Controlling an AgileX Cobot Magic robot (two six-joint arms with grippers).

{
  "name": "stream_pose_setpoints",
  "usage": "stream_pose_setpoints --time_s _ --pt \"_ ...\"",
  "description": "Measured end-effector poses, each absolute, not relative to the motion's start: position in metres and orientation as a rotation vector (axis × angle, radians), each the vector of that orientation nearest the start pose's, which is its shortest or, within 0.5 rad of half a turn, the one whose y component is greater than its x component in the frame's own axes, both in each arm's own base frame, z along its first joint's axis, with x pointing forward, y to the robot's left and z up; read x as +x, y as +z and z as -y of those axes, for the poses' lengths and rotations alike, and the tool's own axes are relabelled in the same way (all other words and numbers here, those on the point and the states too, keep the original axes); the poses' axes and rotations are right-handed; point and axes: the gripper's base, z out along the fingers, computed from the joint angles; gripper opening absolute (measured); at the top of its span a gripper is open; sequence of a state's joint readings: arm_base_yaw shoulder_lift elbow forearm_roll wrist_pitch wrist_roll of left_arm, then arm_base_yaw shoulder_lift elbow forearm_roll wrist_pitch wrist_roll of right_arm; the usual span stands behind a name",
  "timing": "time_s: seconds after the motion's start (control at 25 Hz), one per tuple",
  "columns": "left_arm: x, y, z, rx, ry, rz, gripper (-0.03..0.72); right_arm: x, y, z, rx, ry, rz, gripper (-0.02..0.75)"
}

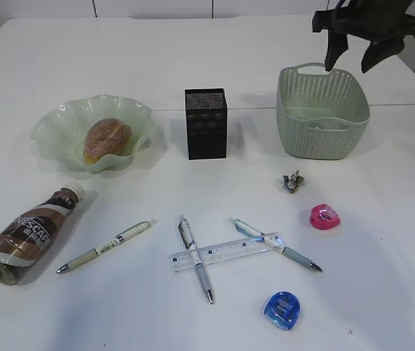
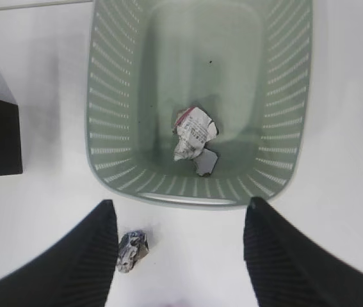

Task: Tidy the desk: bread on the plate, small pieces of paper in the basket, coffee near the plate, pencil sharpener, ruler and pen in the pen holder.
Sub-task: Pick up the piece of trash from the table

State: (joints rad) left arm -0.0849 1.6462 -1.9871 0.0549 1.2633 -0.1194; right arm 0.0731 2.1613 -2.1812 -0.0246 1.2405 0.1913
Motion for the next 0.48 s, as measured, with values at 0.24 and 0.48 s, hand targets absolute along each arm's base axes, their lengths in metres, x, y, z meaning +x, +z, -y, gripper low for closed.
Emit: stream_pose_setpoints --time_s 0.24,0.48 --pt "0.339 0.458 0.025 -0.045 -0.044 -2.405 0.477 0.458 0.301 -0.037 0.145 0.119 -2.749 0.491" --pt "0.339 0.458 0.026 -0.044 -0.049 -2.405 0.473 0.440 0.282 -0.051 0.081 0.141 -2.853 0.491"
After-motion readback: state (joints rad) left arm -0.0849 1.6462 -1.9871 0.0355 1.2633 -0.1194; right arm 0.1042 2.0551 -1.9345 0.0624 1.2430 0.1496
